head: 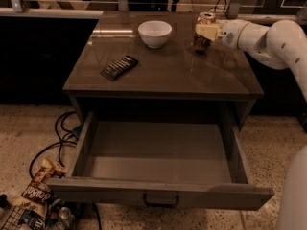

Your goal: Place orange can into top drawer

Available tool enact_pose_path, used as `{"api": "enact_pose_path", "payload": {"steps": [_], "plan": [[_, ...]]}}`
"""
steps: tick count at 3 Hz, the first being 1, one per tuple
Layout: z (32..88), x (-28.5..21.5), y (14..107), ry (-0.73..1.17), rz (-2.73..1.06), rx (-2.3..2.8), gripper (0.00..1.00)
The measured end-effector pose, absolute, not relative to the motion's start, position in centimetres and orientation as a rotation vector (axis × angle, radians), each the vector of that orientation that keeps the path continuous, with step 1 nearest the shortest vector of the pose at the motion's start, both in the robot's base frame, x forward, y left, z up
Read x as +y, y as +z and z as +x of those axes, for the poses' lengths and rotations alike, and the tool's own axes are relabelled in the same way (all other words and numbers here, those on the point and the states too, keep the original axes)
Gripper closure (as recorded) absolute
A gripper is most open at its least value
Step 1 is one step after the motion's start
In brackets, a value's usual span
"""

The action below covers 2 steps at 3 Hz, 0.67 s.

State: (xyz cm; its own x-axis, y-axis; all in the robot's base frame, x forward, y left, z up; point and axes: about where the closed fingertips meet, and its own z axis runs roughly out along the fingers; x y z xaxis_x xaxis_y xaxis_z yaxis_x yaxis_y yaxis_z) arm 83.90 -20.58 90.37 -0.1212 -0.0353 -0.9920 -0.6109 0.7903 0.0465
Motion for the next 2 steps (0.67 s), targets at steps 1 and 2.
{"api": "enact_pose_path", "payload": {"steps": [1,2], "plan": [[80.9,-21.7,91.2,0.518,-0.507,1.623,1.00],[77.4,-23.2,92.6,0.484,-0.484,1.593,1.00]]}}
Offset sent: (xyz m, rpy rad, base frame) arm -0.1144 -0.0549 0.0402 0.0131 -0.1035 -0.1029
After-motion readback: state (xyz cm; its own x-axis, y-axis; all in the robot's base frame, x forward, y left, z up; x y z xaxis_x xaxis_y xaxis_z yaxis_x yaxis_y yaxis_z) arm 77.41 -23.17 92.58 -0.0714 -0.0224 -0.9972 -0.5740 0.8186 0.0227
